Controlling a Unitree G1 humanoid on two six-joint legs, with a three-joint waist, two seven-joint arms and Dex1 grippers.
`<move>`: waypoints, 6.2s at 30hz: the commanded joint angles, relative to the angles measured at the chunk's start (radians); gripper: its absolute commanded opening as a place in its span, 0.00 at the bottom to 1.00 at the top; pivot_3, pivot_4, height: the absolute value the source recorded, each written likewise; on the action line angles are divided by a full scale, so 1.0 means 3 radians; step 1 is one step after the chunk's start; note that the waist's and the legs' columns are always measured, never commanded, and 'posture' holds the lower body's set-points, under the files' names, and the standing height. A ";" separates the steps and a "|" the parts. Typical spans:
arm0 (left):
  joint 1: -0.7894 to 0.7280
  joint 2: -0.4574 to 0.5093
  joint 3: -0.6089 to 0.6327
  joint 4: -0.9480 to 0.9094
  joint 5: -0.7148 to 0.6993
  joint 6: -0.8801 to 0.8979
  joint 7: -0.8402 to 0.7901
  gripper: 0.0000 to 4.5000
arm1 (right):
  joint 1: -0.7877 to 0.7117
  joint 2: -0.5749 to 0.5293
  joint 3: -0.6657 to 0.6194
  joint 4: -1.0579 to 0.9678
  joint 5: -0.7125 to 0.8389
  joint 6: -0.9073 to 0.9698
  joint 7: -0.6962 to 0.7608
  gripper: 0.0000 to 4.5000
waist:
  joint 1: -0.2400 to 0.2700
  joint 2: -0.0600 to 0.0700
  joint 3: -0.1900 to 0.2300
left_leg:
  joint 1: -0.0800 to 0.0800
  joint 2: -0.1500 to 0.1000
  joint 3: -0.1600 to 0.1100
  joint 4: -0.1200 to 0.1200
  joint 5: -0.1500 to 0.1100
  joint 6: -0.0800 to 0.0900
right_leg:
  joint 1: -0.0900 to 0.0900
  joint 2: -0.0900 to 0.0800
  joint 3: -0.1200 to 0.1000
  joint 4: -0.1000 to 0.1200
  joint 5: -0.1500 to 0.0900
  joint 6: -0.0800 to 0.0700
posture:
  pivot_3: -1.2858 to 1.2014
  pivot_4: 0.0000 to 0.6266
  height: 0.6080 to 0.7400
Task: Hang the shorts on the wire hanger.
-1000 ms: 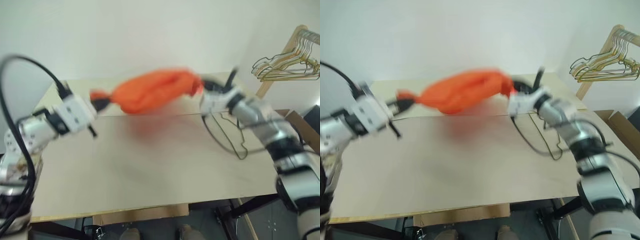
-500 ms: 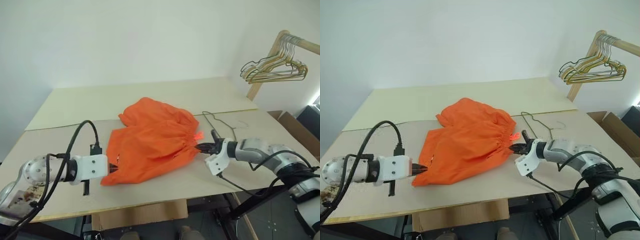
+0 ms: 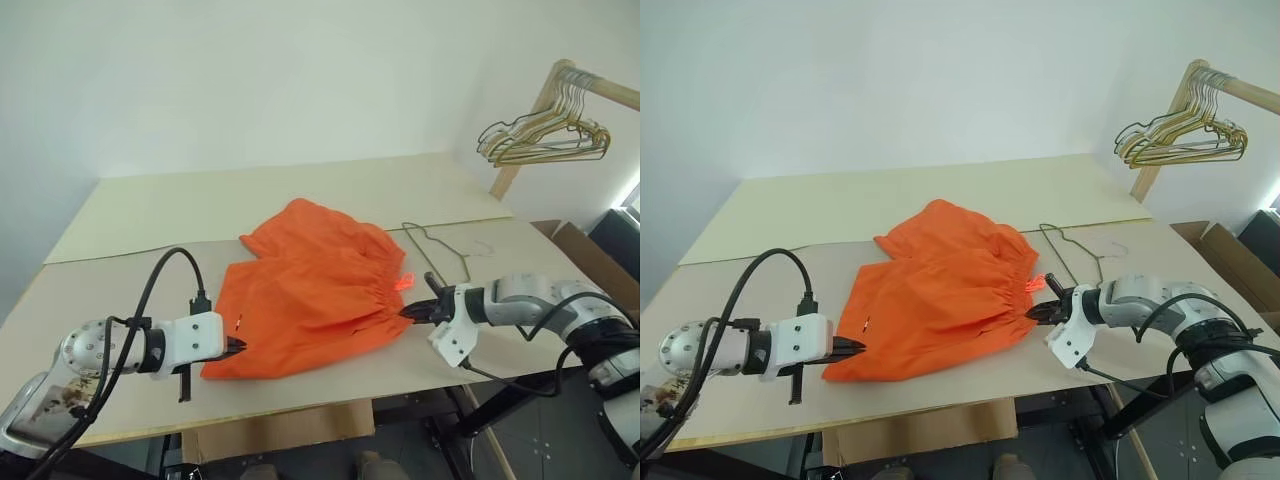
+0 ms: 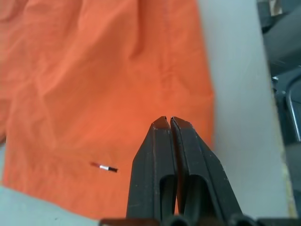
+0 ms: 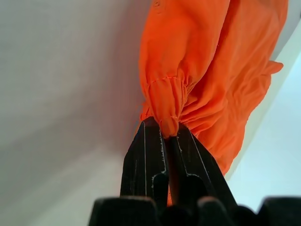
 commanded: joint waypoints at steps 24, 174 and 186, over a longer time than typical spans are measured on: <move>-0.0104 -0.0121 0.0853 0.0336 -0.1037 -0.0026 -0.0404 0.00 | 0.0035 -0.0340 -0.0746 -0.0567 0.2665 0.3138 0.2056 1.00 | -0.0020 -0.0004 0.0003 | 0.0009 0.0003 0.0000 -0.0002 -0.0003 0.0006 | 0.0006 -0.0002 0.0005 0.0003 0.0000 -0.0003 | 0.53 0.00 1.00; -0.1885 -0.2160 0.0837 0.0973 -0.2560 0.1061 0.1357 0.00 | 0.1132 0.1684 -0.1633 -0.2767 0.3632 0.4750 0.0674 0.99 | -0.0065 -0.0018 -0.0014 | -0.0076 -0.0014 -0.0049 0.0018 0.0000 -0.0012 | -0.0048 -0.0001 -0.0023 -0.0005 0.0019 0.0004 | 0.52 0.00 1.00; -0.1996 -0.1613 0.1013 0.0795 -0.3234 0.1157 0.0025 0.00 | 0.0063 0.0511 -0.1525 -0.1274 0.4626 0.6323 0.3063 0.99 | -0.0084 -0.0017 -0.0012 | -0.0069 0.0000 -0.0039 0.0017 -0.0001 -0.0010 | -0.0046 0.0019 -0.0022 -0.0008 0.0009 0.0013 | 0.52 0.00 1.00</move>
